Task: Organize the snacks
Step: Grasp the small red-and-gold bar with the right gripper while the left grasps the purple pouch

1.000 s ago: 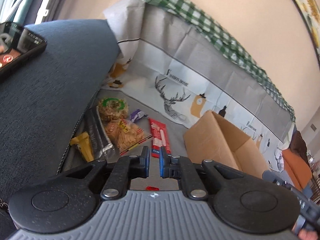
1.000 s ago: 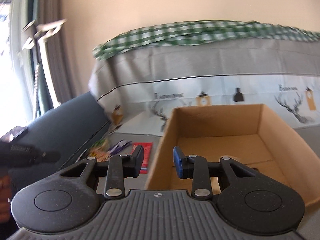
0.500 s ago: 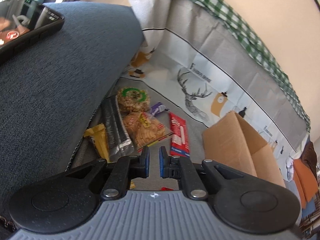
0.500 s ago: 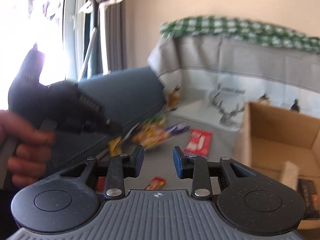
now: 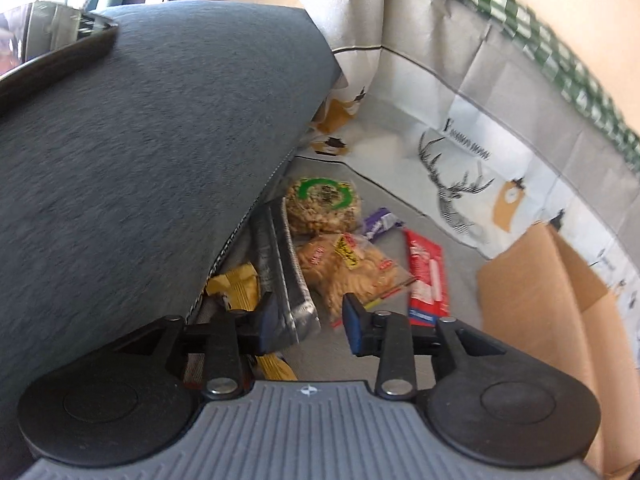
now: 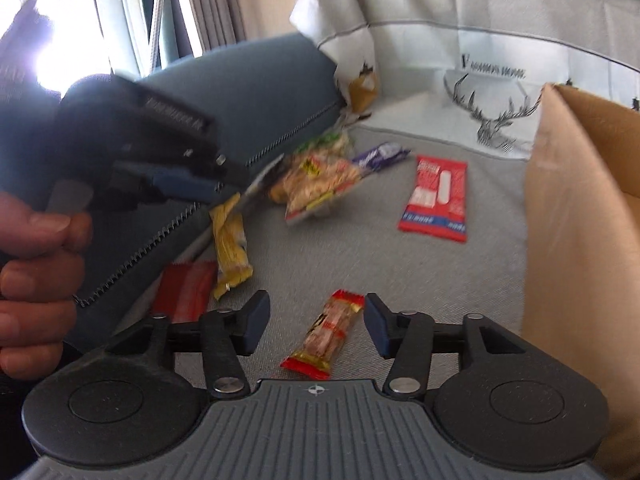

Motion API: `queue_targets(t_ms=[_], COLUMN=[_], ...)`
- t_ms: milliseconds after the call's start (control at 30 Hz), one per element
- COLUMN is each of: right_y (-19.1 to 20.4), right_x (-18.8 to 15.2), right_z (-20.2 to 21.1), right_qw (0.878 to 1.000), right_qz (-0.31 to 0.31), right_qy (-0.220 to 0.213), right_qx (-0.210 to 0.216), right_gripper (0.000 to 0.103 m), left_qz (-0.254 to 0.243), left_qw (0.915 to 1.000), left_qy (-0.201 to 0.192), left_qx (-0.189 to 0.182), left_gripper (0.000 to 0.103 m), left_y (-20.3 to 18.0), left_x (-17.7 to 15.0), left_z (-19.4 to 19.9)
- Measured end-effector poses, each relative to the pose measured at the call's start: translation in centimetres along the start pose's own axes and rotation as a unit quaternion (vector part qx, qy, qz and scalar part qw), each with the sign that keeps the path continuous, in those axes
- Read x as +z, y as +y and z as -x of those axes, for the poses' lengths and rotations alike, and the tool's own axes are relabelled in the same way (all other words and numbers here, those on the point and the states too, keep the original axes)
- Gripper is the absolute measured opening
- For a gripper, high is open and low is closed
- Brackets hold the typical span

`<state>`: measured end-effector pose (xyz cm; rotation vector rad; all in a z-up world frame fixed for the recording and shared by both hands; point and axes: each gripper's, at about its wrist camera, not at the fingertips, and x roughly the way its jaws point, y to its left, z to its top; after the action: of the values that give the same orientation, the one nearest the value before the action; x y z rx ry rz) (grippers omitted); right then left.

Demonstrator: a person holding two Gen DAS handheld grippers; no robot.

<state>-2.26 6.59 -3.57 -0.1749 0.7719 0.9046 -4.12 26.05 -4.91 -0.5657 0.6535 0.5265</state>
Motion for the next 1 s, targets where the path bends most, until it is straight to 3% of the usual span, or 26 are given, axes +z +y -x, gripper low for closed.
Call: queue_targets(t_ms=[233,300,333,367,467,600,833,1000], right_y=[0.2,0.3,0.3,0.3,0.1,0.2,0.8,0.9], right_x=[-0.7,-0.8,-0.9,-0.9,-1.1,-1.2,-1.8,-2.4], right_z=[-2.8,-2.7,-2.7,-2.6,-2.3,-1.3,1.4,2.5], right_qw=[0.998,0.998,0.998,0.998,0.997,0.997,0.996,0.996], right_qz=[0.016,0.025,0.030,0.033,0.038,0.044,0.059,0.055], right_qy=[0.051,0.048,0.047,0.046,0.045,0.043,0.032,0.037], right_qx=[-0.036,-0.039,-0.037,-0.037,-0.039,-0.045,-0.055,-0.060], right_gripper=[0.056,0.041,0.035,0.025,0.019,0.019,0.019,0.019], left_qz=[-0.048,-0.056,-0.058,-0.058,-0.061,-0.066,-0.064,-0.055], left_qw=[0.9968,0.9960,0.9959,0.9959,0.9957,0.9969,0.9970,0.9931], left_qy=[0.019,0.020,0.020,0.020,0.016,0.002,-0.018,0.017], left_qx=[0.061,0.067,0.067,0.066,0.068,0.043,-0.040,-0.102], left_gripper=[0.043,0.035,0.028,0.014,0.007,0.004,0.004,0.004], left_y=[-1.3,-1.3,-1.3,-1.2,-1.0,-0.9,0.0,0.3], left_x=[-0.1,-0.2,-0.2,-0.2,-0.3,-0.5,-1.1,-1.8], left_z=[-2.8,-3.0,-3.1,-3.0,-2.4,-0.6,3.7,4.9])
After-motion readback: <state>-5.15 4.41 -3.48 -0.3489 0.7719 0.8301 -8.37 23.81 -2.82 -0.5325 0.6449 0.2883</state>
